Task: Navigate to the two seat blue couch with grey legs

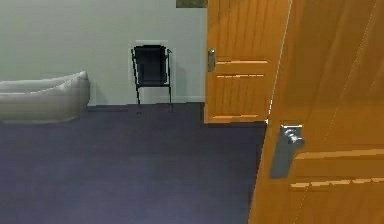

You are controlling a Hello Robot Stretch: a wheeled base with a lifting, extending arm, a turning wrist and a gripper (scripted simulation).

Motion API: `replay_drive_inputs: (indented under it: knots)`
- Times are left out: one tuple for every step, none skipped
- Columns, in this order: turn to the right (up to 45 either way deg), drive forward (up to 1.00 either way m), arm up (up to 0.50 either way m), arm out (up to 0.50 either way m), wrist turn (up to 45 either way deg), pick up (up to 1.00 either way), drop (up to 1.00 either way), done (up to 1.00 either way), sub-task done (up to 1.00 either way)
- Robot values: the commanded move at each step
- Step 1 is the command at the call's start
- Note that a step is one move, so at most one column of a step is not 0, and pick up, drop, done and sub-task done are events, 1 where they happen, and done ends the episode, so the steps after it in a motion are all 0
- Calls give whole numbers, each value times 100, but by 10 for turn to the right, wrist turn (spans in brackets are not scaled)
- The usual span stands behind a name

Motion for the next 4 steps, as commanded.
replay_drive_inputs:
  knots:
    - [-30,0,0,0,0,0,0,0,0]
    - [0,100,0,0,0,0,0,0,0]
    - [-210,0,0,0,0,0,0,0,0]
    - [0,10,0,0,0,0,0,0,0]
